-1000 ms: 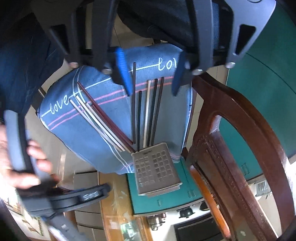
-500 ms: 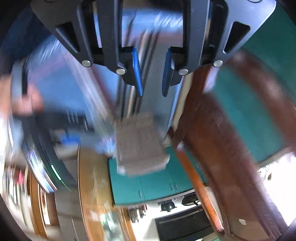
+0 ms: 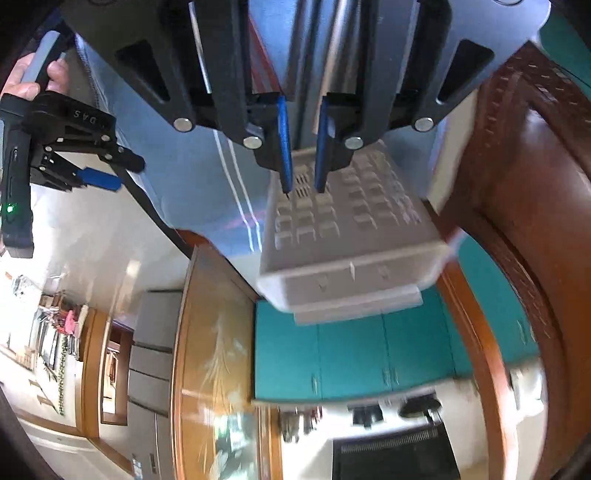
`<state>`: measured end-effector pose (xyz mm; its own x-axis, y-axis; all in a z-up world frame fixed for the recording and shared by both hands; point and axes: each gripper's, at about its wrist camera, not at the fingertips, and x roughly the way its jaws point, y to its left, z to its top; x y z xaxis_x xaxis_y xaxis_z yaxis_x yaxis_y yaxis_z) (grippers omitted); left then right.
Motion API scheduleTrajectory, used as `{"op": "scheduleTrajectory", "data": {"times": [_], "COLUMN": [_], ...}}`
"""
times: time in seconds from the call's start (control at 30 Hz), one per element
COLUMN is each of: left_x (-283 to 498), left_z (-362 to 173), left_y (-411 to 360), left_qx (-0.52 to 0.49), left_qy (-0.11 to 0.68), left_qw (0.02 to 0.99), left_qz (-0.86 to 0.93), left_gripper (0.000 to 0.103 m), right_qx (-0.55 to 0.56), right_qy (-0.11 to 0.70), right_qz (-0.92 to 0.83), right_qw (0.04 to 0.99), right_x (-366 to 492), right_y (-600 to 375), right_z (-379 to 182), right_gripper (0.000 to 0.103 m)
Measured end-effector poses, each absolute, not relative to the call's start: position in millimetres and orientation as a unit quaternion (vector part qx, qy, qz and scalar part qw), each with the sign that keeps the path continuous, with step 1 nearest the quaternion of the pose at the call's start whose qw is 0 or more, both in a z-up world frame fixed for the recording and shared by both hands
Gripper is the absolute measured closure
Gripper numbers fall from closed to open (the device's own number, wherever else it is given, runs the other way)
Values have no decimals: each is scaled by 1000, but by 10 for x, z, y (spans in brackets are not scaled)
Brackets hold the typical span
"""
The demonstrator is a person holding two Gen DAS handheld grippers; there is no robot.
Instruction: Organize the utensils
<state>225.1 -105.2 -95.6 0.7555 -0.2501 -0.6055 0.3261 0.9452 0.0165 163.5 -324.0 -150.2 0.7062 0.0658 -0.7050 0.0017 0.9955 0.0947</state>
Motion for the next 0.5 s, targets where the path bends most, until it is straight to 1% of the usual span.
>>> {"op": "scheduleTrajectory", "data": {"times": [0.13, 0.27, 0.5], "left_x": [2267, 2302, 2370], "left_z": [-1023, -999, -914], "left_y": [-979, -775, -495], "left_qx": [72, 50, -7], "left_qy": [326, 347, 381], "left_qw": [931, 923, 906], "left_qz": [-149, -160, -184], "left_gripper": [90, 90, 90], "right_qx": [38, 7, 5], "right_qy": [386, 399, 421], "right_qz": [45, 73, 128], "right_qw": [921, 914, 898], "right_x": [1705, 1743, 1702], "right_y": [-3013, -2708, -2406], "right_z": [-1460, -1475, -1516], "right_gripper": [53, 53, 53]}}
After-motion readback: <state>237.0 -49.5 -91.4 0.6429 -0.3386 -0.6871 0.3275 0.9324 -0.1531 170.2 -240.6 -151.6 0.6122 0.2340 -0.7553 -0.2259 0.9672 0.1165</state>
